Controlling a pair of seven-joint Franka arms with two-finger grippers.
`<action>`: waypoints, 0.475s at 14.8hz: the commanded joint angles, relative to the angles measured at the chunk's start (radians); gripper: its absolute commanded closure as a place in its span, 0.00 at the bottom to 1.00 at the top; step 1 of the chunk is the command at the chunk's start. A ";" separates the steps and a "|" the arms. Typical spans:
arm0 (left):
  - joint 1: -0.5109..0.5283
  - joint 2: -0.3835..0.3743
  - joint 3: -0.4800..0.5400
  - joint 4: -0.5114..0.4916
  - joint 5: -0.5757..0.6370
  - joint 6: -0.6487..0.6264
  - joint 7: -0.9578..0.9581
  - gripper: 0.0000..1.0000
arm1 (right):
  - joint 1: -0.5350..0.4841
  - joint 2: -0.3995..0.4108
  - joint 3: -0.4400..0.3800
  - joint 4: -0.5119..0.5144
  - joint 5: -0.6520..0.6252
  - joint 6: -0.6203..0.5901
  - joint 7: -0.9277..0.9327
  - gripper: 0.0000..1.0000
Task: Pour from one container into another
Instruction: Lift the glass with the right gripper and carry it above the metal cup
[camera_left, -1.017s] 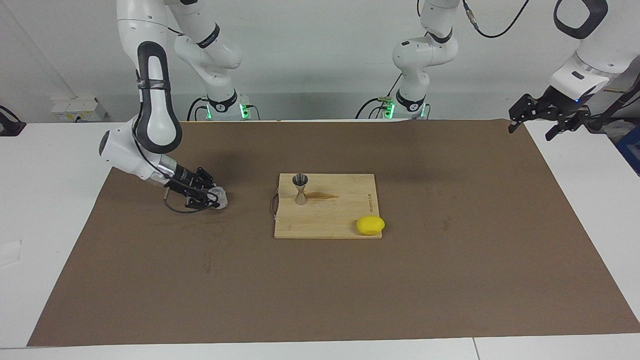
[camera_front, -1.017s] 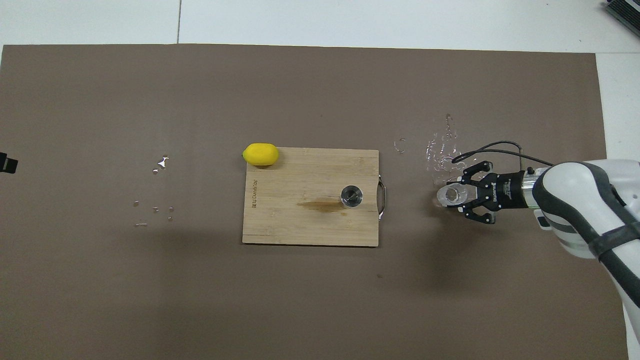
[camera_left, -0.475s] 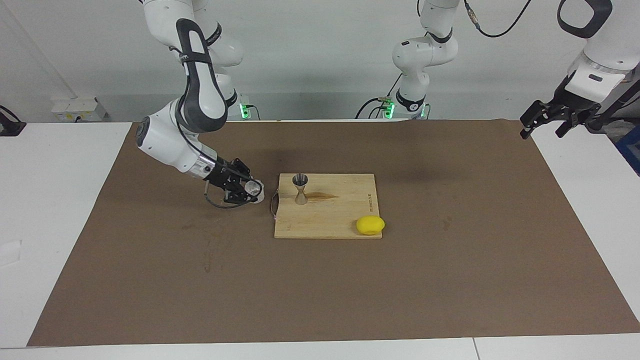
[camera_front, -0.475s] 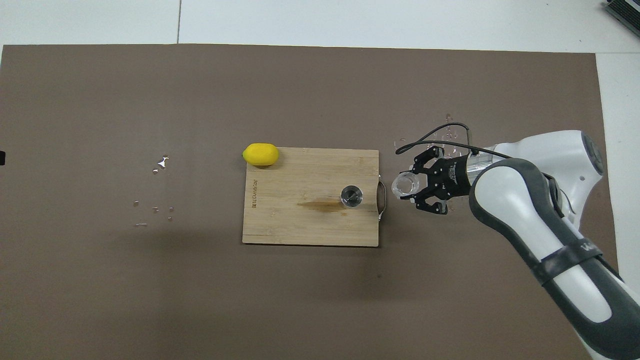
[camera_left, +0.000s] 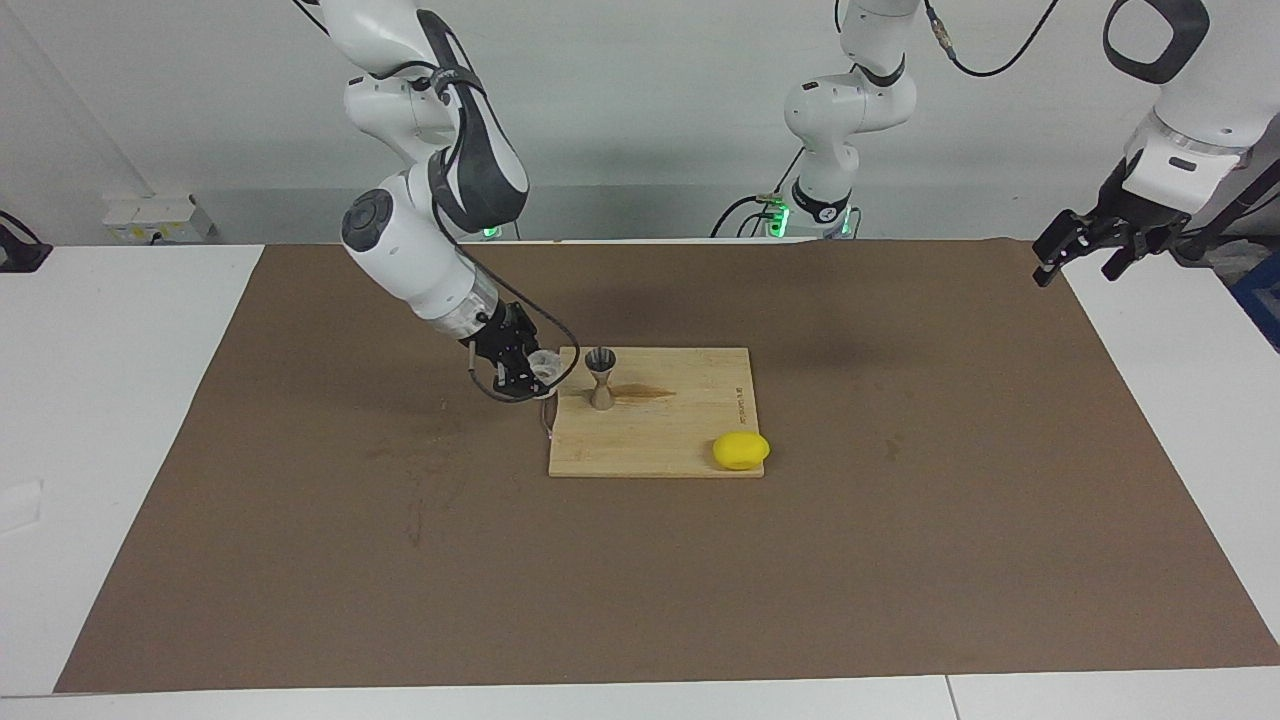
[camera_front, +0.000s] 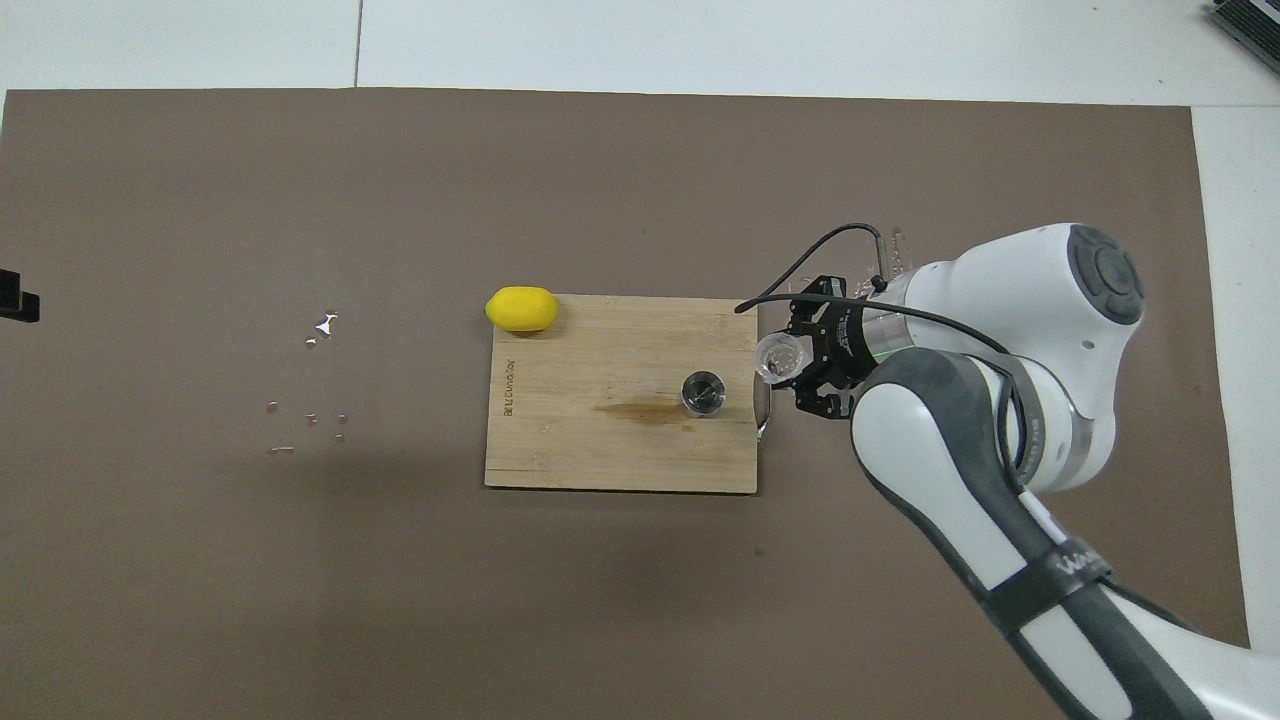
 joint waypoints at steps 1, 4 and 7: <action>-0.045 -0.023 0.021 -0.030 0.019 0.011 -0.021 0.00 | 0.037 0.025 0.000 0.066 -0.106 -0.017 0.099 1.00; -0.070 -0.023 0.045 -0.029 0.019 0.008 -0.021 0.00 | 0.088 0.037 -0.001 0.093 -0.200 -0.018 0.174 1.00; -0.072 -0.016 0.047 -0.018 0.017 -0.003 -0.021 0.00 | 0.125 0.037 0.000 0.103 -0.318 -0.018 0.209 1.00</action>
